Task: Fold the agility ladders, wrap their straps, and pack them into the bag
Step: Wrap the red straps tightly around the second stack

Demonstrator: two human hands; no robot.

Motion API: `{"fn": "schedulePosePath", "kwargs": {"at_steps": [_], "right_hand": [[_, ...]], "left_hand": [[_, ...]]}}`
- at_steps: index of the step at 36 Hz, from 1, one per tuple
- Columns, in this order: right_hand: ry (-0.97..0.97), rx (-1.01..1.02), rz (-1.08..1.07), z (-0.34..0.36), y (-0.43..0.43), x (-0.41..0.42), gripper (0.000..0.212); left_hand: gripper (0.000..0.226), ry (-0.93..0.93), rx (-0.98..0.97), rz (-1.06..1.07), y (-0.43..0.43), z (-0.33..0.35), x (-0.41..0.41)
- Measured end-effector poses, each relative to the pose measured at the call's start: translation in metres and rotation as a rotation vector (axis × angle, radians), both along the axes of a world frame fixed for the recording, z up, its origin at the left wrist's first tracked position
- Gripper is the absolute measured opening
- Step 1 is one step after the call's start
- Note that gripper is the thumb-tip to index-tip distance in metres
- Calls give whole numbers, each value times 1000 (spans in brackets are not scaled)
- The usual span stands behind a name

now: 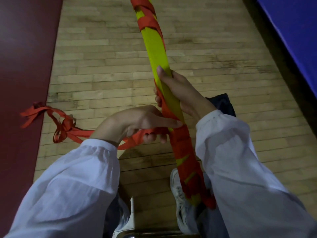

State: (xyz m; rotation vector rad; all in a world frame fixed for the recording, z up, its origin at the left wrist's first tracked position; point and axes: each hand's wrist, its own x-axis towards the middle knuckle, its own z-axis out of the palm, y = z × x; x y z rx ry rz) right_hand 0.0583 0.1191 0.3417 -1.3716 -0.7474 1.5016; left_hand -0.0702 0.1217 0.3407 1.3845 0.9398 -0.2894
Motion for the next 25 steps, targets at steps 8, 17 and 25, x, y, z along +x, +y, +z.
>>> {"fn": "schedulePosePath", "kwargs": {"at_steps": [8, 17, 25], "right_hand": [[-12, -21, -47, -2, 3, 14, 43], [804, -87, -31, 9, -8, 15, 59], [827, -73, 248, 4, 2, 19, 82]], "left_hand": [[33, -88, 8, 24, -5, 20, -2], [40, -271, -74, -120, -8, 31, -8], [43, -217, -170, -165, -7, 28, -5]]}}
